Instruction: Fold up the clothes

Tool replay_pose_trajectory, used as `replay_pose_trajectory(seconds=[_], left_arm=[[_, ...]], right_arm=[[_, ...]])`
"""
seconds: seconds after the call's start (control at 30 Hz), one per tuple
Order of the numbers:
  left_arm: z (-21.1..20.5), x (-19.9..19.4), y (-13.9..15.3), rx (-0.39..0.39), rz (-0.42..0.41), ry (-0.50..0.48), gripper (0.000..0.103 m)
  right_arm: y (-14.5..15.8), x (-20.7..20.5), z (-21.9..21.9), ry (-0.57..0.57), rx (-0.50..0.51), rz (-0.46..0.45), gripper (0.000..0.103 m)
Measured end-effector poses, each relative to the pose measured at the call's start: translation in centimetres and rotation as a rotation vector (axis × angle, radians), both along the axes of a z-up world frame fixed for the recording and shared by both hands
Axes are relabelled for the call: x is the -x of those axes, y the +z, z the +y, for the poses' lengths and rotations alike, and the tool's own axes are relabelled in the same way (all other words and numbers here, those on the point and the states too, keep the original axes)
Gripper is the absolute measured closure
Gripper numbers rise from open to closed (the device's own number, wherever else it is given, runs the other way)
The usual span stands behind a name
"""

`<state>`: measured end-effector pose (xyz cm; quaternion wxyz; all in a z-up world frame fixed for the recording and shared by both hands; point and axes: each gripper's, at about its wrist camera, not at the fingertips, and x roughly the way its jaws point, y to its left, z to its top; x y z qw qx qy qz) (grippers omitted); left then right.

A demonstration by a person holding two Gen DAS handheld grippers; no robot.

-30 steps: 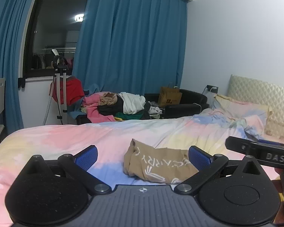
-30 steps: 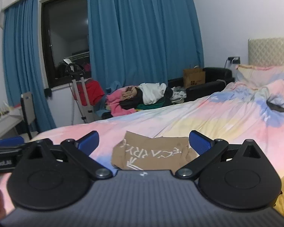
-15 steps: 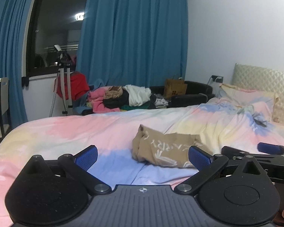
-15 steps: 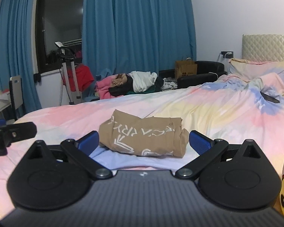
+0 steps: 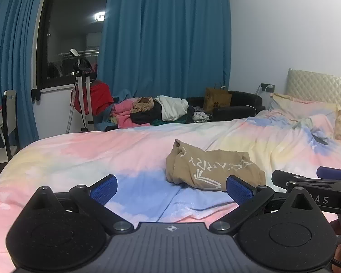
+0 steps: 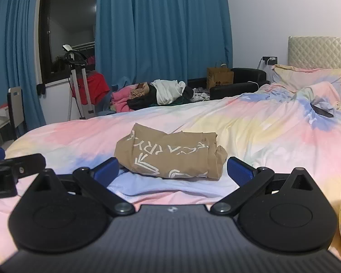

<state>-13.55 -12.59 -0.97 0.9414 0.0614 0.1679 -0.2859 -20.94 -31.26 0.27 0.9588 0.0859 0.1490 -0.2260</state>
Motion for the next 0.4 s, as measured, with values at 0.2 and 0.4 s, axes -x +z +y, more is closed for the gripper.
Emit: replay_pose_trajectory(seconds=[0.2,0.4], left_arm=[[0.21,-0.11,-0.20,-0.003,0.009,0.012,0.000],[0.18,-0.18,-0.24,-0.006,0.012,0.011,0.000]], right_arm=[[-0.06,0.02,0.03,-0.004,0.000,0.007,0.000],[-0.16,0.05,-0.10,-0.004,-0.006,0.005,0.000]])
